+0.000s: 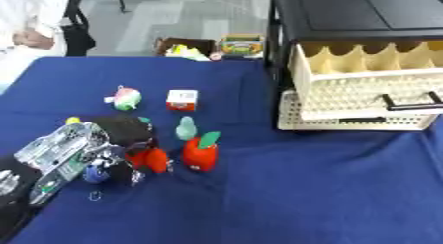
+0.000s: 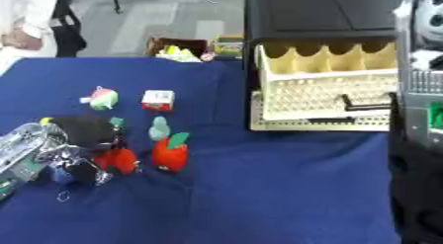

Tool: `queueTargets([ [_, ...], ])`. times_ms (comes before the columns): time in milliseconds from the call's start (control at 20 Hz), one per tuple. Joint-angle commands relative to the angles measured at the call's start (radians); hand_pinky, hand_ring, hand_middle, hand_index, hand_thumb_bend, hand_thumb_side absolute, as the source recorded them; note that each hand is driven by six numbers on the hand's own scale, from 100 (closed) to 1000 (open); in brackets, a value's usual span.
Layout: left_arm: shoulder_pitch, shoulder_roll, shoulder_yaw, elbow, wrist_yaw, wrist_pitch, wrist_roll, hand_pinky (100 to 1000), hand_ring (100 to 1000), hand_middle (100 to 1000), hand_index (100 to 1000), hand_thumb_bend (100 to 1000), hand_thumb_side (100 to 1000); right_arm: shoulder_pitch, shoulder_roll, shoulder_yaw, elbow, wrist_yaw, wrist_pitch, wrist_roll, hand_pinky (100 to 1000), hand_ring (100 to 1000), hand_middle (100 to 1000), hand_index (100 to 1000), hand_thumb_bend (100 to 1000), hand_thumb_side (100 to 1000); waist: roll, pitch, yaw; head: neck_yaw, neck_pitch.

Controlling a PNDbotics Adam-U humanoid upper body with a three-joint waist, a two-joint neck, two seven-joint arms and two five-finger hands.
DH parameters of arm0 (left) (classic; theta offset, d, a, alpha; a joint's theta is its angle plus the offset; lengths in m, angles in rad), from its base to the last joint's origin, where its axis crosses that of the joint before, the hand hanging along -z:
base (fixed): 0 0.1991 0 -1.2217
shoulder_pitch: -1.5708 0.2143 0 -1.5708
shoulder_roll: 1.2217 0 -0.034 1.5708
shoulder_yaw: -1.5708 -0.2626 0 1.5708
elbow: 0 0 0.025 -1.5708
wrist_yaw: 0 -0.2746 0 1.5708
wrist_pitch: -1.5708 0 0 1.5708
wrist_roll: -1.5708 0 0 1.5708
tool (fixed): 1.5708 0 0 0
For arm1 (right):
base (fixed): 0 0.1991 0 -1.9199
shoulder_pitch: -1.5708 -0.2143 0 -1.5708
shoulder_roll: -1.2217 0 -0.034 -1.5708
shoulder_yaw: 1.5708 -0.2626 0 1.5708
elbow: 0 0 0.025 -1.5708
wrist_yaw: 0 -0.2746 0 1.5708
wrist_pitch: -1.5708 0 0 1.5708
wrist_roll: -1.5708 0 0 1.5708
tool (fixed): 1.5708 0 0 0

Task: Pick up objects from table and place into drawer.

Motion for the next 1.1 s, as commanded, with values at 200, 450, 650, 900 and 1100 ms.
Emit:
queueTargets([
  [200,-0.001,0.069,0.054,-0.100,0.061,0.041,-0.008,100,340,303,612,100,290,-0.013,-0.103,-0.012,0.091,-0.001,0.085,0.051,659,626,651,807,100,988,0.000,-0.029,0.001,-0.005,0.012],
  [450,-0.002,0.089,0.089,-0.179,0.107,0.070,-0.005,100,327,294,600,100,276,-0.003,-0.150,-0.027,0.155,0.004,0.109,0.043,658,620,646,808,100,986,0.002,-0.041,0.005,-0.006,0.018],
  [650,-0.010,0.105,0.109,-0.234,0.138,0.086,-0.015,100,324,292,596,100,271,0.010,-0.168,-0.035,0.174,-0.005,0.116,0.028,655,618,644,808,100,983,0.005,-0.049,0.009,-0.013,0.022],
  [900,-0.024,0.123,0.140,-0.302,0.187,0.102,-0.037,100,317,288,595,100,263,0.028,-0.188,-0.040,0.189,-0.014,0.122,0.019,654,616,642,807,100,982,0.012,-0.058,0.015,-0.022,0.029],
  [1100,-0.065,0.112,0.168,-0.343,0.249,0.131,-0.040,100,301,279,589,100,253,0.039,-0.200,-0.043,0.194,-0.018,0.125,0.014,658,618,644,808,100,973,0.017,-0.063,0.017,-0.034,0.032],
])
